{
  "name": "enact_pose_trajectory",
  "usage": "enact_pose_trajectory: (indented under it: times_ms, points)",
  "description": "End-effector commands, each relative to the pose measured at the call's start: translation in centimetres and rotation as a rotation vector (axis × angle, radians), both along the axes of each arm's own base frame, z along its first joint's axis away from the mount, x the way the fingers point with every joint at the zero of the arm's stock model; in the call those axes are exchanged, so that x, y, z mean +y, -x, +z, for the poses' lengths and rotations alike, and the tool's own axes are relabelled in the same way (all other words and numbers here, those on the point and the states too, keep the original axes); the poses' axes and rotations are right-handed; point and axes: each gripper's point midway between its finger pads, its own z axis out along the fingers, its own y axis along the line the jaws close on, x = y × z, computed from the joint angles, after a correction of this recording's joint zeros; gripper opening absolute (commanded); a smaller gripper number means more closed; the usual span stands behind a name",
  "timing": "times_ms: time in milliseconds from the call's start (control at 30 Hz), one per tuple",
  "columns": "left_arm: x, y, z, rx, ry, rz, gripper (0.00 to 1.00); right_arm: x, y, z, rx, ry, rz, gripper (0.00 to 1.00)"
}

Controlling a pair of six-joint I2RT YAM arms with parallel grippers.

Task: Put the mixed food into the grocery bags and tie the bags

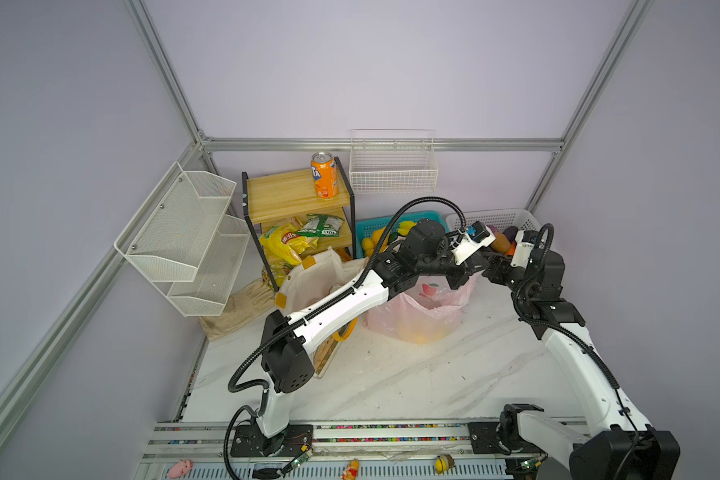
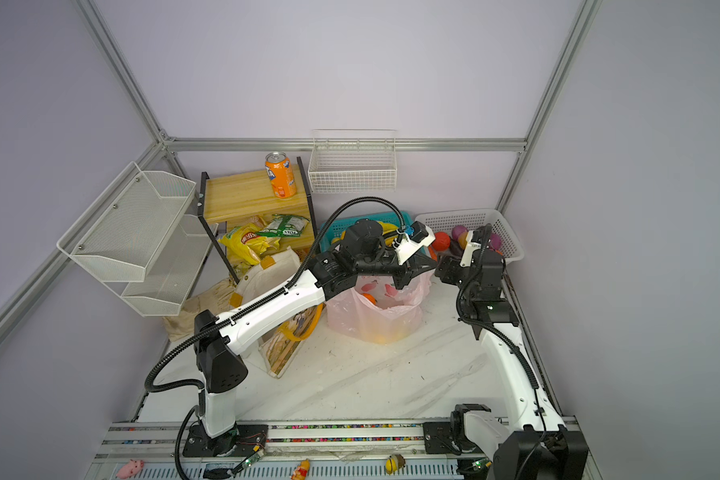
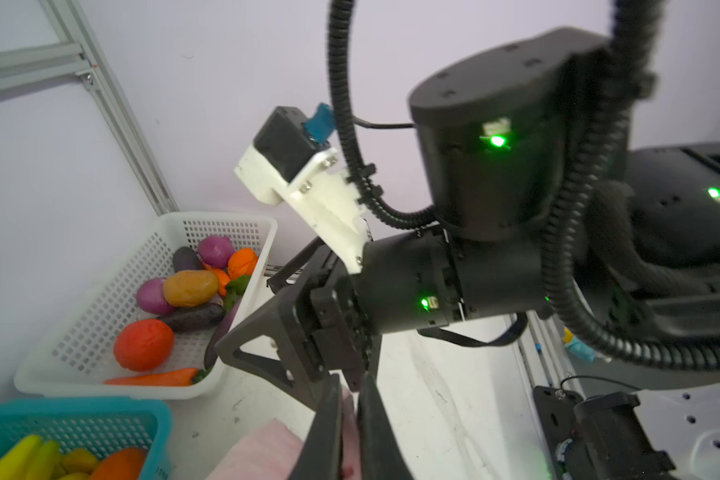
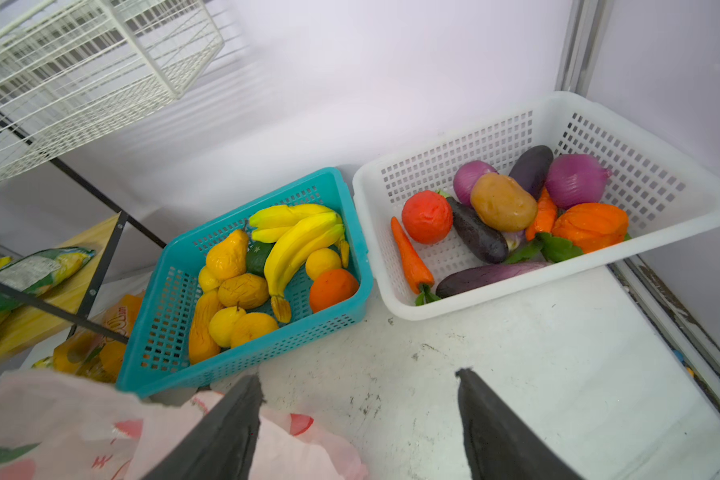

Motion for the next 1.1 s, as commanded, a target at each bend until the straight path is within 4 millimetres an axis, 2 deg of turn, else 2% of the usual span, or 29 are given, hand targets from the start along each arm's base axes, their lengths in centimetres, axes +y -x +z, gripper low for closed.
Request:
enact_pose_trajectory:
  times_ms: [0, 267, 400, 467, 533, 700, 933, 1067]
  points:
    - [2.1, -1.2, 3.3, 0.056, 0.127, 0.067, 0.05, 0.8, 1.7, 1.0, -0.074, -0.004, 0.012, 0.76]
    - [3.4, -2.7, 4.0, 0.183, 0.189, 0.114, 0.00, 3.3, 6.5, 2.1, -0.202, -0.016, 0.165, 0.77]
    - [4.0, -3.7, 4.0, 0.251, 0.226, 0.131, 0.00, 5.9, 8.4, 3.1, -0.312, -0.021, 0.314, 0.79]
    - [4.1, -3.8, 4.0, 0.278, 0.238, 0.129, 0.00, 7.0, 8.7, 4.1, -0.375, -0.039, 0.358, 0.81]
    - [4.2, -3.8, 4.1, 0.302, 0.248, 0.119, 0.00, 7.9, 8.2, 4.7, -0.417, -0.032, 0.372, 0.84]
    - [4.2, -3.2, 4.7, 0.344, 0.267, 0.088, 0.00, 9.7, 5.1, 4.6, -0.471, 0.009, 0.354, 0.86]
    - [4.4, -2.3, 5.4, 0.449, 0.290, 0.067, 0.00, 8.1, 2.5, 6.2, -0.671, 0.046, 0.206, 0.86]
    - [4.5, -1.8, 5.9, 0.520, 0.313, 0.046, 0.00, 8.4, 2.2, 7.1, -0.758, 0.036, 0.207, 0.85]
